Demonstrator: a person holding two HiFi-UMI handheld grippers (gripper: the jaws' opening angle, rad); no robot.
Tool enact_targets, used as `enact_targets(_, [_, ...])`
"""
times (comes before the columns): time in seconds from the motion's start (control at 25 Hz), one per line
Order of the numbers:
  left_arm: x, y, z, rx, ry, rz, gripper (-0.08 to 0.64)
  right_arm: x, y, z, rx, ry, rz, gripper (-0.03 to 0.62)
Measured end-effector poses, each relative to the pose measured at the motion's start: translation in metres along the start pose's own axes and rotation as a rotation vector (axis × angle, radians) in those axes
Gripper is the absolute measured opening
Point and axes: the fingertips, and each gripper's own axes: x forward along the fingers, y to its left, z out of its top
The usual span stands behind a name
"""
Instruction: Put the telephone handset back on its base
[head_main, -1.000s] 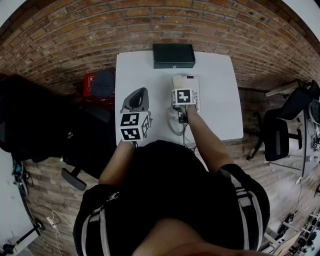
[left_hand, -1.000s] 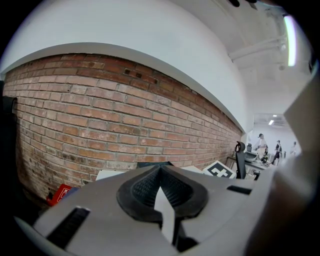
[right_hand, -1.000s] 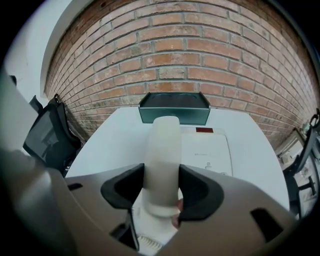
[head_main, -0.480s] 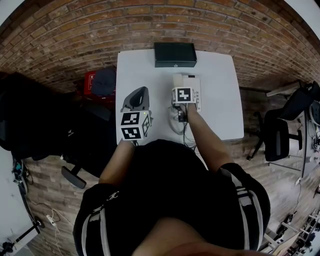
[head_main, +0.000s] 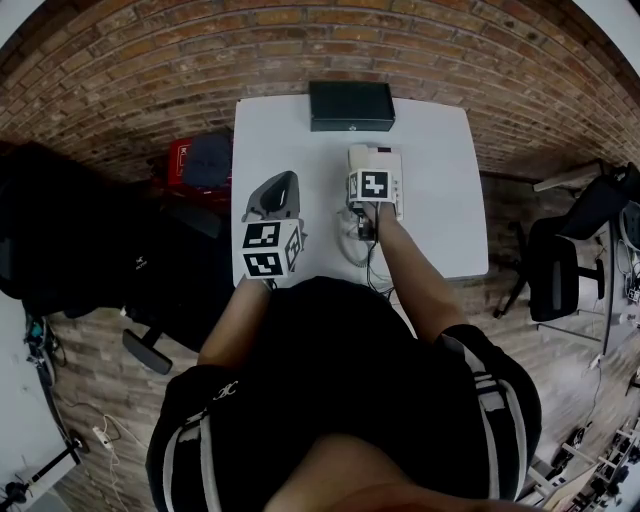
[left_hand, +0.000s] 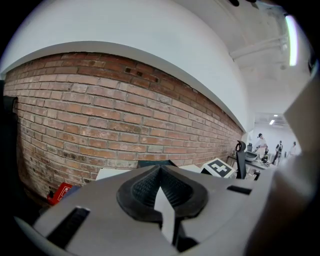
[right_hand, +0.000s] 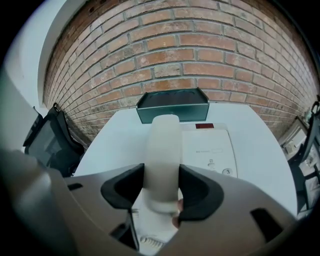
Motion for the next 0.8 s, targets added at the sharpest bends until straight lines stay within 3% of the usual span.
enact_targets(0.24, [0.0005, -0.0012, -0.0005, 0.000, 0.003, -0.004, 0.002, 0.0020, 0.0003, -0.0087, 0.018, 0.015, 0.025, 0.201])
enact_targets(0.8, [0.0024, -0.0055, -0.0035, 0.004, 0.012, -0.018, 0.002, 0.0002, 0.0000, -0.0072, -0.013, -0.010, -0.009, 0.201])
